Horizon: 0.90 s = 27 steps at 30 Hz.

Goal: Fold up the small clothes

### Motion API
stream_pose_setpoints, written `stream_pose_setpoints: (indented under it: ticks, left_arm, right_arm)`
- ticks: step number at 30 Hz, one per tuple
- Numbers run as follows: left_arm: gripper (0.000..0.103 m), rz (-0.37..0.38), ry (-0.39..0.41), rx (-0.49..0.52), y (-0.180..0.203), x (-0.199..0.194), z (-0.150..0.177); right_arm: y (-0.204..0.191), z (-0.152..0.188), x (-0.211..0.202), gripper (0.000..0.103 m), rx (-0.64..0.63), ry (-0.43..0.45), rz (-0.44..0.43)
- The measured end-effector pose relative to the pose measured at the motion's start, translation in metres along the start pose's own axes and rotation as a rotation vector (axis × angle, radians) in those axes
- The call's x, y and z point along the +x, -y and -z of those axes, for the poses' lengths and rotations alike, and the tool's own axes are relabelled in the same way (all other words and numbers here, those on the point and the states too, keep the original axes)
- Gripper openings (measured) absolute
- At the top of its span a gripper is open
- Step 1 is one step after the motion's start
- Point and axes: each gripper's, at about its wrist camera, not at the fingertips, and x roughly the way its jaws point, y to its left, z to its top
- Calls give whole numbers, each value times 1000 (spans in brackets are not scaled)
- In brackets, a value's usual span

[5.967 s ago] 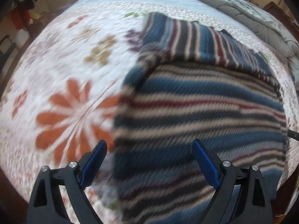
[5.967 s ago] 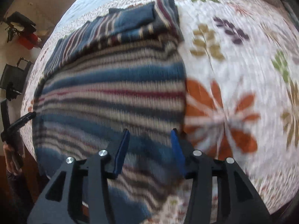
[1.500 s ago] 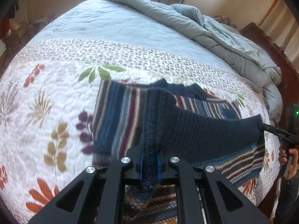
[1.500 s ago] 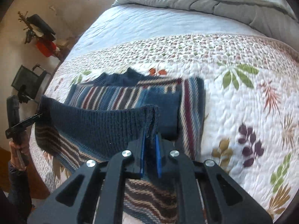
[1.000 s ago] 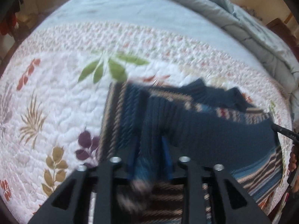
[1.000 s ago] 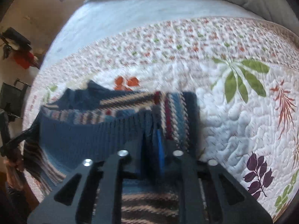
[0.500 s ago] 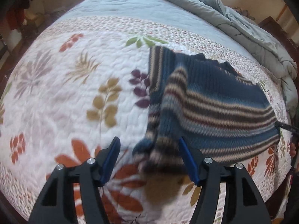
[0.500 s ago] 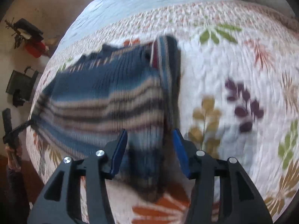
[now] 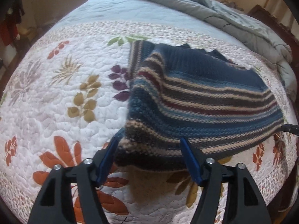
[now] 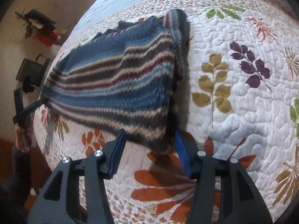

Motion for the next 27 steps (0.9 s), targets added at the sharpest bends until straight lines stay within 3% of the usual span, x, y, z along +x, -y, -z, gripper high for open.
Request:
stream_pose_setpoints:
  ticks: [3,5,6,7,8,9,11,16,27]
  left_arm:
    - [76,-21,-26,21,6,13,0]
    - [73,-26,-31,13,9,20,-1]
    - [68,-28,-35,4,10,22,-1]
    - [54,-29,-49,-6,10,25,-2]
    - [34,-15,-64,-18,9,27,-2]
    - [26,21,-80,-45,7,29,-2]
    - [21,18,-89,-64,4,29,-2]
    - [17,42,-120,-109,-2,19,4]
    - [16,192,-189,-113,3,-22,32]
  right_arm:
    - [-6,3,8,55,-37,-15,7]
    - [-8,0,16,46,-31,-5,23]
    - [-8,-2,17,31,-25,0,20]
    - [-7,-4,18,13,-19,-4,18]
    - [-7,-4,19,12,-12,-11,24]
    - [-6,-4,18,11,-13,-10,19]
    - [-8,-3,12,10,-36,0,27]
    - [-10,9,-20,10,-64,27,30]
    - [-4,55,-68,9,-62,5,23]
